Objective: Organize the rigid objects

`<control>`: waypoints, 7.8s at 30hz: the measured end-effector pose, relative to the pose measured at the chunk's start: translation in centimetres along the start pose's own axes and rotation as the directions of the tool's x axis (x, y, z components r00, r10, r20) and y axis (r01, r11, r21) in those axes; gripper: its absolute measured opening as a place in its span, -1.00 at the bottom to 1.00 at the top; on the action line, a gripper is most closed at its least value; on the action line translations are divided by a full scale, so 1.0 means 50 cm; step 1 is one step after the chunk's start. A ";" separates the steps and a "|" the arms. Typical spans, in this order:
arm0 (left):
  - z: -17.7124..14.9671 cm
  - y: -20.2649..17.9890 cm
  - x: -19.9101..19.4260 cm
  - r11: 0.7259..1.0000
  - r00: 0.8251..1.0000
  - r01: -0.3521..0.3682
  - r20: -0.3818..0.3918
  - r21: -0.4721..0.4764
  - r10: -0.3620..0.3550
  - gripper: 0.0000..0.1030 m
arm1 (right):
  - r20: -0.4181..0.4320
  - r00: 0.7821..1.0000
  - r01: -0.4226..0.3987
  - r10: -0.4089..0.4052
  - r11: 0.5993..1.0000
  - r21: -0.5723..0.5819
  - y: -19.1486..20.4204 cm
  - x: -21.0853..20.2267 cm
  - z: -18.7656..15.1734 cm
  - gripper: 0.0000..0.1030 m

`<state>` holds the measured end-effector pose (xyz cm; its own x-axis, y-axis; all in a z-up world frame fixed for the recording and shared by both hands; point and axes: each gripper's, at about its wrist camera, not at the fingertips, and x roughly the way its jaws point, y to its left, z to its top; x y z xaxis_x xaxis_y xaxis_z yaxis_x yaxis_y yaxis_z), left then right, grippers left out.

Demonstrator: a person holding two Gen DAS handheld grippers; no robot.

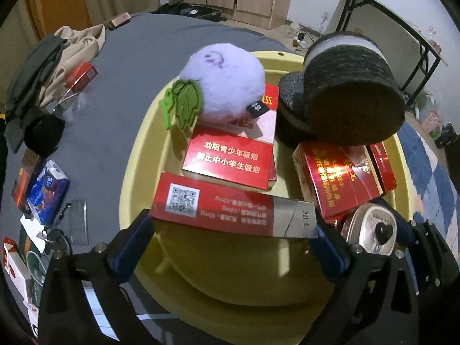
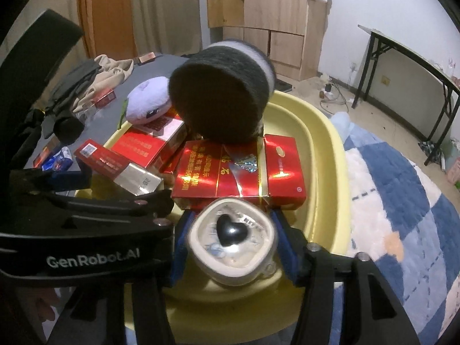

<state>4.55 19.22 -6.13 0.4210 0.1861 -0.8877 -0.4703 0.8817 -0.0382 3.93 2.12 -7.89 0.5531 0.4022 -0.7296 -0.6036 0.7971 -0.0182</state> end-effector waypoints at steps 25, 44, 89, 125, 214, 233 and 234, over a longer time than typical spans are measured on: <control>-0.200 -0.077 -0.197 0.981 0.930 0.022 0.364 -0.192 0.050 1.00 | 0.136 0.989 -0.058 0.054 0.998 0.025 -0.154 -0.153 -0.094 0.99; -0.279 -0.126 -0.052 0.965 0.969 -0.061 0.218 -0.254 0.118 1.00 | -0.061 0.997 -0.048 0.037 0.981 -0.189 -0.188 -0.039 -0.101 1.00; -0.265 -0.112 -0.038 0.963 0.971 -0.078 0.199 -0.257 0.132 1.00 | -0.055 0.998 -0.011 0.001 0.983 -0.185 -0.179 -0.034 -0.103 0.99; -0.264 -0.112 -0.039 0.963 0.971 -0.079 0.199 -0.258 0.133 1.00 | -0.055 0.998 -0.012 0.002 0.982 -0.186 -0.179 -0.034 -0.103 0.99; -0.265 -0.112 -0.039 0.963 0.971 -0.079 0.199 -0.258 0.133 1.00 | -0.054 0.999 -0.014 0.004 0.982 -0.187 -0.180 -0.034 -0.103 0.99; -0.265 -0.113 -0.039 0.963 0.971 -0.079 0.199 -0.258 0.133 1.00 | -0.055 0.999 -0.014 0.004 0.982 -0.188 -0.180 -0.034 -0.103 0.99; -0.265 -0.112 -0.039 0.963 0.971 -0.079 0.199 -0.258 0.133 1.00 | -0.055 0.999 -0.014 0.004 0.982 -0.188 -0.180 -0.034 -0.103 0.99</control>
<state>-3.91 8.17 -10.27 0.5006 0.3846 -0.7755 -0.6862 0.7224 -0.0847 5.45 -8.06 -9.99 0.5188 0.3799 -0.7659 -0.7082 0.6928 -0.1360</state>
